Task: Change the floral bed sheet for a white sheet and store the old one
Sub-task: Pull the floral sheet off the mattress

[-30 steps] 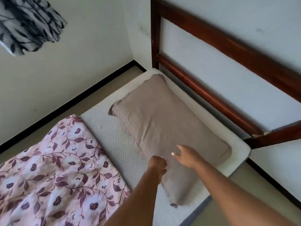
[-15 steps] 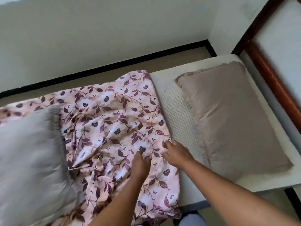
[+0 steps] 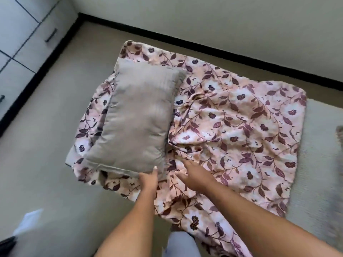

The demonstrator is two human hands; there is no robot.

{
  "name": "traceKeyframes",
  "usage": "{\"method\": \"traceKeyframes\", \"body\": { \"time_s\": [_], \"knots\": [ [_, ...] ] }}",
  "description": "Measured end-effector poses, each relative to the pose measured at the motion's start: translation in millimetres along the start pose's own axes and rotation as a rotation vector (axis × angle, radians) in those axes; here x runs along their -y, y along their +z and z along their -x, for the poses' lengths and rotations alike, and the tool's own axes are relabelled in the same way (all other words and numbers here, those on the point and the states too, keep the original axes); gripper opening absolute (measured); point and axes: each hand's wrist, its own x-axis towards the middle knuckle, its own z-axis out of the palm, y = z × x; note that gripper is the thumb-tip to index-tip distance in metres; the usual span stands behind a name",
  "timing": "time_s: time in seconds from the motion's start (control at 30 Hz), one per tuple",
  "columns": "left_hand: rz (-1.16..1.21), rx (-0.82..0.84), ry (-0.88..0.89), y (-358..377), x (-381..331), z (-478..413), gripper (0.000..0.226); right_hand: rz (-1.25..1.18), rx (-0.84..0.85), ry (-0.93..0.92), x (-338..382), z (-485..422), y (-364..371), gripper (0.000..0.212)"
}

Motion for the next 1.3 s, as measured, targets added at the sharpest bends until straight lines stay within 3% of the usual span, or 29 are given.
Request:
{"method": "traceKeyframes", "body": {
  "time_s": [0.2, 0.33, 0.43, 0.53, 0.63, 0.7, 0.77, 0.83, 0.87, 0.93, 1.03, 1.17, 1.23, 1.3],
  "knots": [
    [0.485, 0.086, -0.278, -13, -3, -70, 0.091, -0.008, 0.066, 0.005, 45, -30, 8, 0.071],
    [0.710, 0.151, -0.462, -12, -2, -111, 0.127, -0.008, 0.100, 0.050, 55, -45, 10, 0.071],
    [0.866, 0.196, -0.488, -16, -9, -112, 0.086, -0.032, 0.113, 0.098, 57, -54, 9, 0.072],
    [0.885, 0.108, -0.450, -21, -16, -105, 0.042, -0.119, 0.097, 0.131, 62, -63, 10, 0.075],
    [0.970, 0.099, -0.423, -35, -29, -84, 0.023, -0.282, 0.077, 0.203, 70, -70, 11, 0.089],
    [1.081, 0.214, -0.387, -48, -39, -60, 0.023, -0.479, 0.072, 0.267, 77, -75, 9, 0.108],
    [1.131, 0.339, -0.338, -58, -46, -30, 0.040, -0.719, 0.034, 0.312, 87, -81, 1, 0.118],
    [1.112, 0.398, -0.325, -67, -51, -5, 0.045, -0.942, -0.069, 0.345, 96, -86, -9, 0.117],
    [1.087, 0.404, -0.330, -68, -49, 2, 0.042, -0.984, -0.111, 0.343, 101, -88, -13, 0.107],
    [1.033, 0.387, -0.355, -70, -42, 13, 0.040, -0.949, -0.140, 0.312, 109, -88, -20, 0.085],
    [0.901, 0.317, -0.402, -78, -32, 18, 0.052, -0.834, -0.157, 0.268, 113, -82, -24, 0.086],
    [0.686, 0.045, -0.353, -96, -21, 3, 0.073, -0.842, -0.193, 0.156, 118, -66, -39, 0.079],
    [0.721, 0.073, -0.333, -106, -22, -8, 0.078, -0.810, -0.211, 0.067, 120, -59, -52, 0.073],
    [0.909, 0.237, -0.384, -112, -33, -11, 0.059, -0.806, -0.203, 0.005, 118, -46, -68, 0.070]
  ]
}}
